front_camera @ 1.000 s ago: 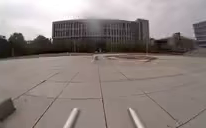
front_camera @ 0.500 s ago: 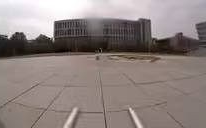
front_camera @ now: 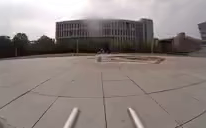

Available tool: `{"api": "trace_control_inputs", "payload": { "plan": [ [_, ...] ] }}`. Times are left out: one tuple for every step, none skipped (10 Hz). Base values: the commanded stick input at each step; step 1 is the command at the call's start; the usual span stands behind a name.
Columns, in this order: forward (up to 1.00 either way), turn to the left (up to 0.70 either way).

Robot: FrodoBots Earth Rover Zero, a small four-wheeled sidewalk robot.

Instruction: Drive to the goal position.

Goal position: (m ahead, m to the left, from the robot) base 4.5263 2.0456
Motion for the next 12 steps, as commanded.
{"api": "trace_control_inputs", "payload": {
  "plan": [
    [0.7,0.0],
    [0.7,0.0],
    [0.7,0.0],
    [0.7,0.0],
    [0.7,0.0],
    [0.7,0.0],
    [0.7,0.0],
    [0.7,0.0],
    [0.7,0.0],
    [0.7,0.0],
    [0.7,0.0],
    [0.7,0.0]
  ]
}}
